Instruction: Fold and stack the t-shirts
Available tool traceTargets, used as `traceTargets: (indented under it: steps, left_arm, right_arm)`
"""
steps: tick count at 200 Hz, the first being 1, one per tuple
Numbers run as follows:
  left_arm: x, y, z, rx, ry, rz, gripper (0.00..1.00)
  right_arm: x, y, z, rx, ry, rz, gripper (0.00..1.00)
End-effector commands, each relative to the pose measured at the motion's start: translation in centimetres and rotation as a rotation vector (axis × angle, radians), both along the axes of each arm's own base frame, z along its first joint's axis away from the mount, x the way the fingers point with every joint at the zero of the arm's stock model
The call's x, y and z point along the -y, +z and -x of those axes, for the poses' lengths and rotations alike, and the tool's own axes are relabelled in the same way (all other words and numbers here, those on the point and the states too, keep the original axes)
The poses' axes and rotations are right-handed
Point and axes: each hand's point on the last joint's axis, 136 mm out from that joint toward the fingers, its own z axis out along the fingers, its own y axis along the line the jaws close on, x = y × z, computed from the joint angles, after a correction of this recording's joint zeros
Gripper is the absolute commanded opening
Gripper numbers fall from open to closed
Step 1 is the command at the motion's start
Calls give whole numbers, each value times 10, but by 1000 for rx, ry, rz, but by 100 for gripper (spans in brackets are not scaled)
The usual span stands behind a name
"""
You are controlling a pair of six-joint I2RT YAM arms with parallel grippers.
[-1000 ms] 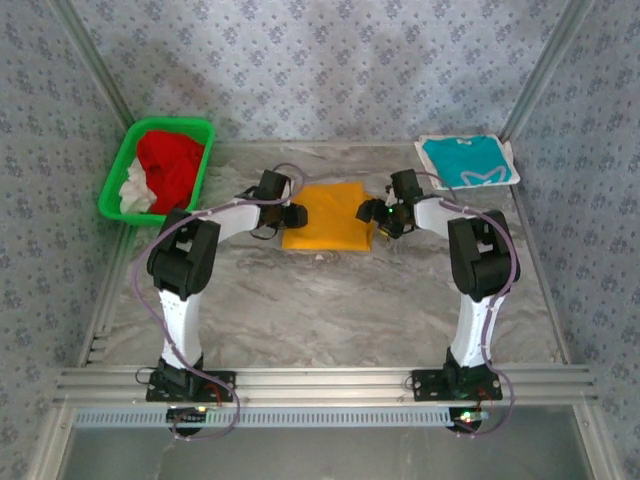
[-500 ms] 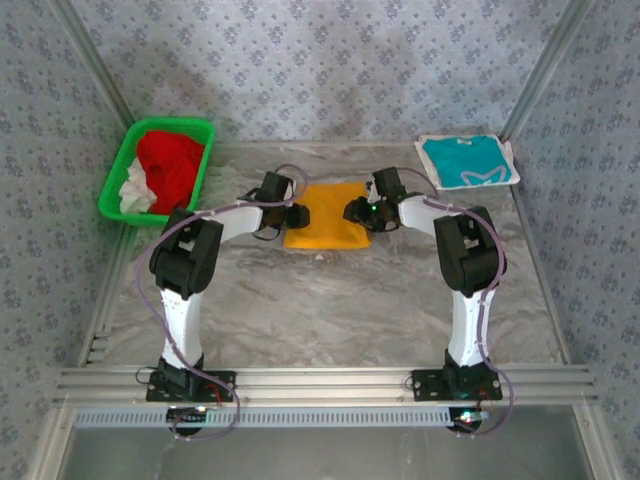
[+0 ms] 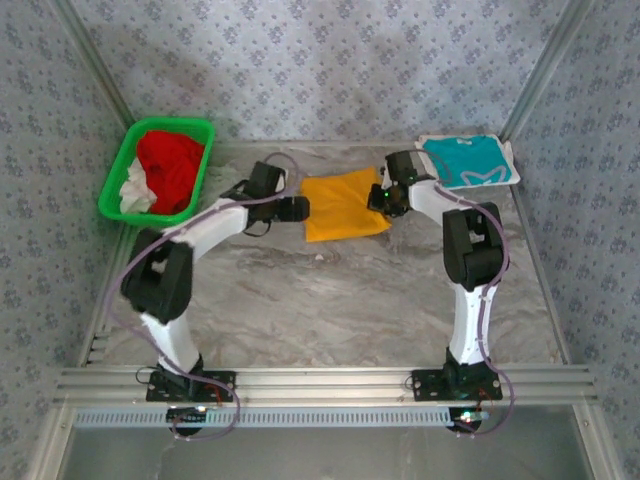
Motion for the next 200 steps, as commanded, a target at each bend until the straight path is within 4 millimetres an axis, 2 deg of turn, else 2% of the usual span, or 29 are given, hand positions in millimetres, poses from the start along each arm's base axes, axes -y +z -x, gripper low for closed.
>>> traceTargets:
  steps: [1,10,26,72,90,136,184,200]
  left_arm:
    - [-31,84,25,184,32,-39,88]
    - [-39,91,34,217,39,-50,88]
    - [-52,88,47,244,64,-60,88]
    - [-55,50,64,163,50,-68,89]
    - [-56,40,65,144,48,-76,89]
    - [-57,24,64,125,56,-91,89]
    - [-56,14,57,103,52,-124,89]
    - [-54,10,54,85,48,-137,90]
  right_arm:
    - [33,14,-10,16,62,216,0]
    - [39,22,-18,28,100,263,0]
    - [58,36,-30,33,119,389,0]
    - [91,87,-71,165,198,608,0]
    - [106,100,-86,204,214,679,0]
    - [167,121,-116,222,163,869,0]
    - [201,156,-134,306,134,949,0]
    - [206,169,-138,342,135,945,0]
